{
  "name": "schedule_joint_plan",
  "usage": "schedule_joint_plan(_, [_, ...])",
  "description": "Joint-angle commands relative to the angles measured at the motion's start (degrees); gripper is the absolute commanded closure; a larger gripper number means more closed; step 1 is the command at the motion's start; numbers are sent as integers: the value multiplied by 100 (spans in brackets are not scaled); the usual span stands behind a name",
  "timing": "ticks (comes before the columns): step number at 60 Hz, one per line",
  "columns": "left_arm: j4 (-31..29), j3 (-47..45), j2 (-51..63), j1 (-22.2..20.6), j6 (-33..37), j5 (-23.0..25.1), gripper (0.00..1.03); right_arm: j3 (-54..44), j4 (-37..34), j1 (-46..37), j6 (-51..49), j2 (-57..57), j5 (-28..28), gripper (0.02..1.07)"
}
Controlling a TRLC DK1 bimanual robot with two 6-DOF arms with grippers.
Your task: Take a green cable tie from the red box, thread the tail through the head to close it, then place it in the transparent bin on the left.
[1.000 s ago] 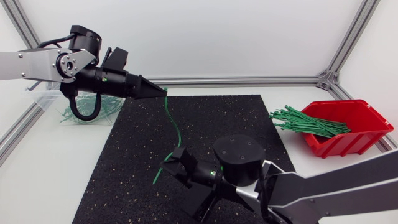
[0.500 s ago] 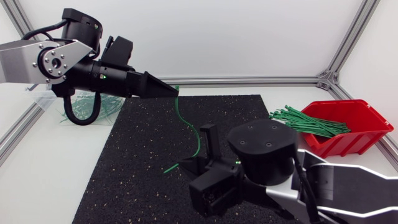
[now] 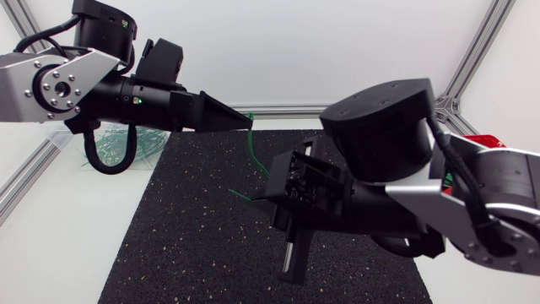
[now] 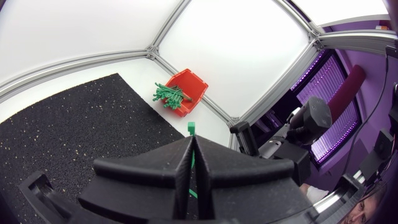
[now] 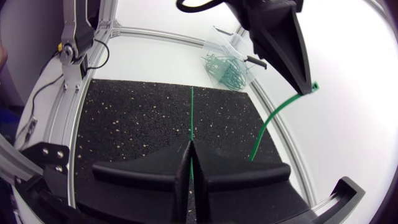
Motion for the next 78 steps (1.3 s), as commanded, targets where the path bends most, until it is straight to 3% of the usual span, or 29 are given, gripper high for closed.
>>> schedule_joint_plan(1, [45, -179, -180, -69, -155, 53, 100, 360, -359, -74, 967, 17, -160, 102])
schedule_joint_plan(16, [449, -328, -452, -69, -515, 62, 100, 1423, -1607, -522, 2268, -133, -1091, 102])
schedule_joint_plan(30, [1811, -812, -839, -77, -1711, 71, 100, 1959, -1949, -557, 3024, -458, -1390, 102])
schedule_joint_plan(57, [2312, -1067, -1173, -271, -2256, 203, 100, 2838, -3575, -882, 3446, -45, -3192, 102])
schedule_joint_plan(78, [2514, -1155, -1305, -306, -2352, 273, 100, 3251, -3795, -742, 3753, 140, -3438, 102])
